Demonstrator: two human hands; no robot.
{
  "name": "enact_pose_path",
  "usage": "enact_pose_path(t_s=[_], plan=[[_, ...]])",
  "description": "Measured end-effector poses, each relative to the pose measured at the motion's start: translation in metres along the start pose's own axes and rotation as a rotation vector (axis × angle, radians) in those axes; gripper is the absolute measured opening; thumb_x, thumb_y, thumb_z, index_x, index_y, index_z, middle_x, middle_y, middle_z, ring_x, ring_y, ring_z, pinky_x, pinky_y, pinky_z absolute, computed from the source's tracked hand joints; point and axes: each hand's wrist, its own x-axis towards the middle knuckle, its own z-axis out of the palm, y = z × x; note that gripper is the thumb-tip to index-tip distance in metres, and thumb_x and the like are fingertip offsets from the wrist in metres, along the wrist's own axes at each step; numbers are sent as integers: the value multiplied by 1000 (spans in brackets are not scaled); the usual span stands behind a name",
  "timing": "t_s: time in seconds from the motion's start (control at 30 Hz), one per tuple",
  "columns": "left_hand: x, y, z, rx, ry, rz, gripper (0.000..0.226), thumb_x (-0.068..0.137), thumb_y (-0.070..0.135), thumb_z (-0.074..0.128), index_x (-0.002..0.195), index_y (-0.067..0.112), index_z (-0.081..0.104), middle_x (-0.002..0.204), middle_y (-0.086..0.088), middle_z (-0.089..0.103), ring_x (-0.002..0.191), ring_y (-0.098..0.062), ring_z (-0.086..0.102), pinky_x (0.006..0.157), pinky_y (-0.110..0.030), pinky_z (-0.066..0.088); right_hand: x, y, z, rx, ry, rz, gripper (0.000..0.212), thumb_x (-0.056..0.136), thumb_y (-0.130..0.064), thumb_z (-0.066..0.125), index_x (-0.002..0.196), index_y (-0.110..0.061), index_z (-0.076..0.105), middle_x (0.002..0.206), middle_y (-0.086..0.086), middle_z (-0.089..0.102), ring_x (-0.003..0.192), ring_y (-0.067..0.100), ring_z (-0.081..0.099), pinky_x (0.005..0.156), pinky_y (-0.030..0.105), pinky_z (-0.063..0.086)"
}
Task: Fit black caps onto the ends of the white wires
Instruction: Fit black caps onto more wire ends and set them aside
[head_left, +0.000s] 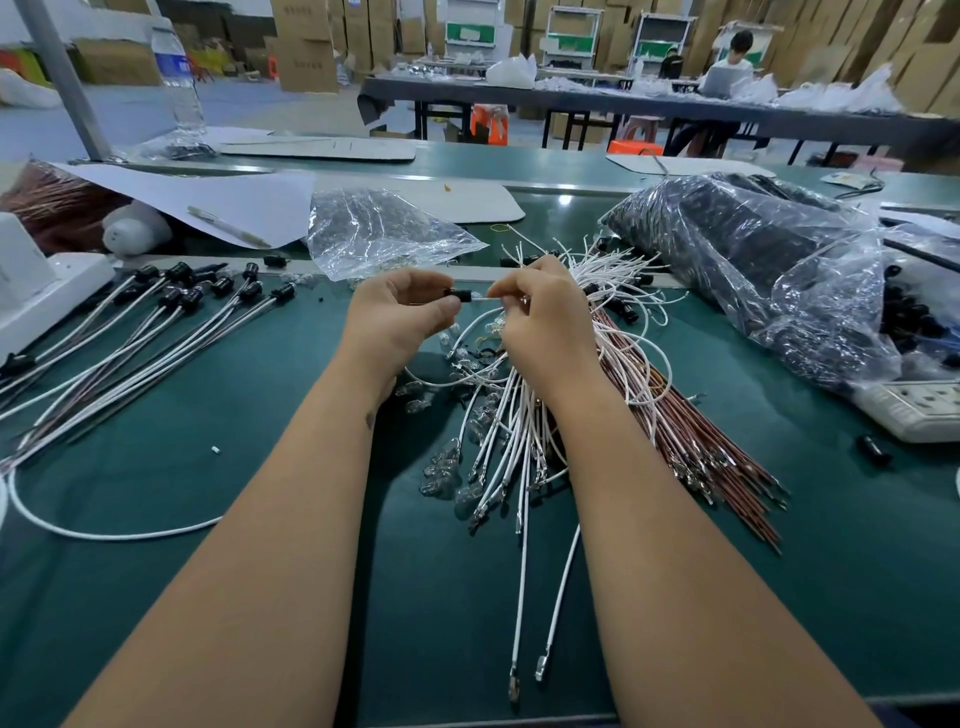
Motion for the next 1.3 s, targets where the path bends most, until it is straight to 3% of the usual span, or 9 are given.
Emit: enact_pose_path(t_s=[0.27, 0.47, 0.67, 0.83, 1.17, 1.3], plan=[[-2, 4, 2, -37, 6, -39, 7, 84, 2, 70, 87, 6, 65, 71, -7, 70, 65, -13, 69, 65, -22, 57, -2, -2, -1, 140, 25, -4, 31, 86, 10, 50, 106, -9, 66, 86, -3, 56, 79, 12, 53, 72, 22, 43], [-4, 5, 5, -35, 1, -50, 7, 87, 8, 67, 80, 6, 66, 59, -1, 69, 56, -9, 65, 58, -19, 55, -2, -3, -1, 209, 45, 37, 28, 87, 7, 55, 106, -12, 63, 78, -8, 54, 74, 8, 53, 70, 19, 45], [-3, 2, 2, -38, 3, -15, 11, 82, -3, 70, 85, 8, 66, 67, 0, 71, 65, -11, 68, 68, -22, 57, -3, -2, -1, 196, 17, 25, 29, 87, 6, 55, 105, -14, 64, 78, -9, 55, 74, 10, 55, 70, 24, 47], [0, 0, 1, -43, -13, 32, 22, 79, -10, 69, 85, 11, 66, 72, 4, 73, 72, -8, 69, 77, -24, 58, -2, 1, -5, 237, 41, 52, 28, 87, 7, 57, 104, -14, 64, 77, -8, 56, 65, -1, 53, 58, 9, 42], [-1, 0, 2, -142, 3, -4, 12, 87, -5, 62, 90, 5, 67, 86, -11, 71, 81, -19, 70, 81, -27, 57, -4, 0, -1, 230, 10, 83, 27, 87, 4, 57, 106, -16, 63, 73, -9, 54, 67, 6, 54, 67, 27, 50], [-3, 3, 3, -201, 1, 3, 18, 88, -10, 58, 90, 6, 65, 90, -10, 68, 86, -20, 67, 86, -29, 56, -4, -1, 1, 217, -24, 61, 28, 88, 3, 57, 106, -17, 63, 72, -10, 55, 64, 3, 53, 65, 26, 50]])
